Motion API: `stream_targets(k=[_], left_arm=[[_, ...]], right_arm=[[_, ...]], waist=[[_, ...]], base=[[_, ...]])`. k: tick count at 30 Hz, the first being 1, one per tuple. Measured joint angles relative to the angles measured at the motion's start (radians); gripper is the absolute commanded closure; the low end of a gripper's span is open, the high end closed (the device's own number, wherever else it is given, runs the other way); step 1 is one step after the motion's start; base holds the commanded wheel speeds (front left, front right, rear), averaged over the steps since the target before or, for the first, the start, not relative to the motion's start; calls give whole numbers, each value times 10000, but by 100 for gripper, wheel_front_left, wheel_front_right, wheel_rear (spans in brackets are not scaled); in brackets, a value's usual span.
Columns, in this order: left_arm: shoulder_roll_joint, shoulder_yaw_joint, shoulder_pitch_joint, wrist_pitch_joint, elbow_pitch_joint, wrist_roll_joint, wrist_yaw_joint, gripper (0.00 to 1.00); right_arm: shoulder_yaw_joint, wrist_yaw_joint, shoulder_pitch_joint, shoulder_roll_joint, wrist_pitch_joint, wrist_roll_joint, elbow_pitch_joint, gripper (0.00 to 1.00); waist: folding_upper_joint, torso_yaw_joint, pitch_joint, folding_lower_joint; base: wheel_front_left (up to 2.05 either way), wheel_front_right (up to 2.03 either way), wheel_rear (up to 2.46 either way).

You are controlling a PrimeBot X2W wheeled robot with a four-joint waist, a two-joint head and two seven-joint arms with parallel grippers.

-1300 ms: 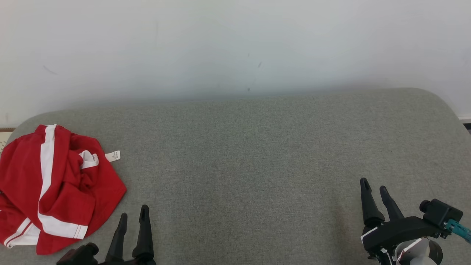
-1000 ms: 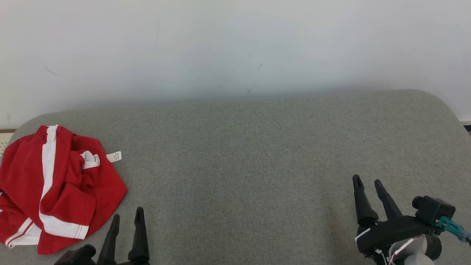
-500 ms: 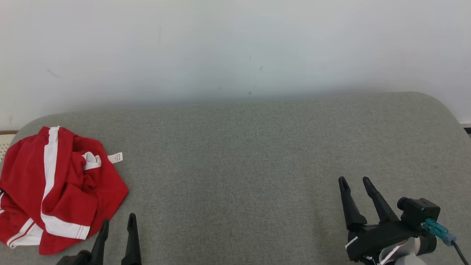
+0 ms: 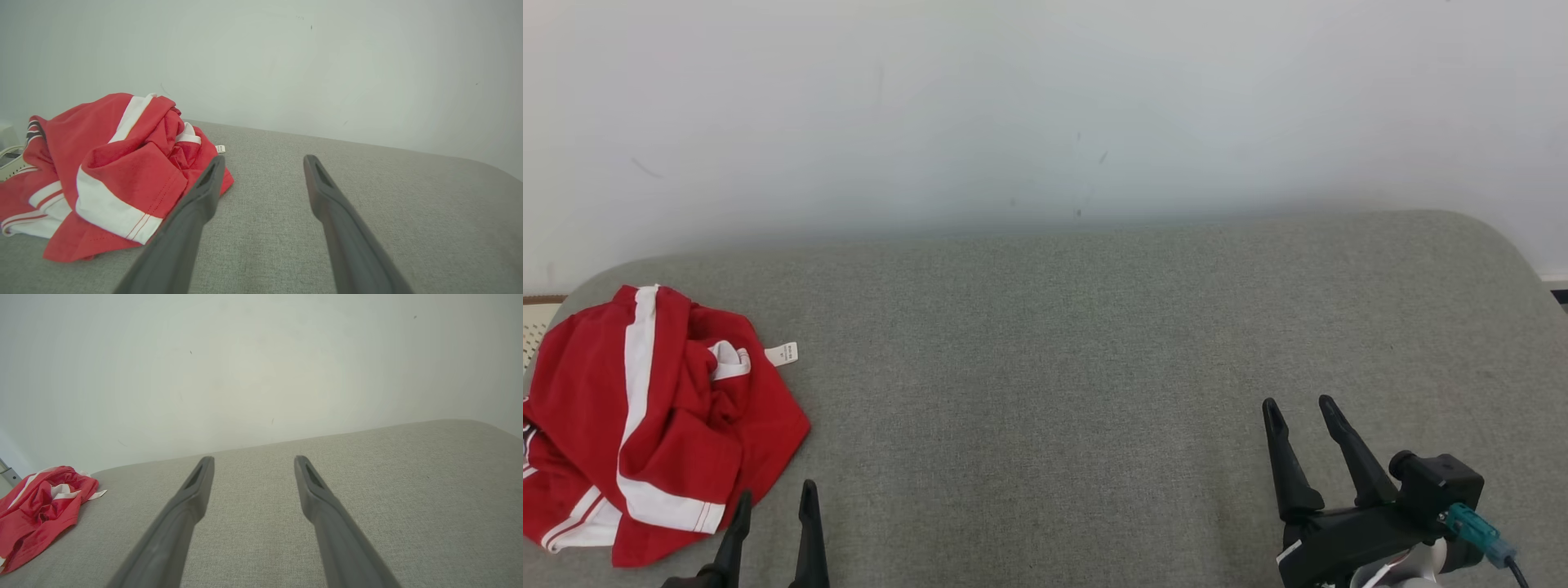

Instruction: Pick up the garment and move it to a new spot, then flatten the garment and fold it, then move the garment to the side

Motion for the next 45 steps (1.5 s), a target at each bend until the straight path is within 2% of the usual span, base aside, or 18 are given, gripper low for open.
stream_targets(k=[24,33,45], left_arm=[[322,276,344,-48,-123,1820,253,0],[355,213,405,-40,-205,1793,257,0],[414,121,408,-21,-255,1666,263,0]], right_arm=[[662,0,75,-44,-577,-1294,199,0],[36,2,228,77,-458,-1191,86,0],[-40,0,337,190,-236,-1264,-15,0]], waist=[[0,-1,-193,1],[0,-59,-199,1],[0,-73,-200,2]], base=[[0,0,0],[0,0,0],[0,0,0]])
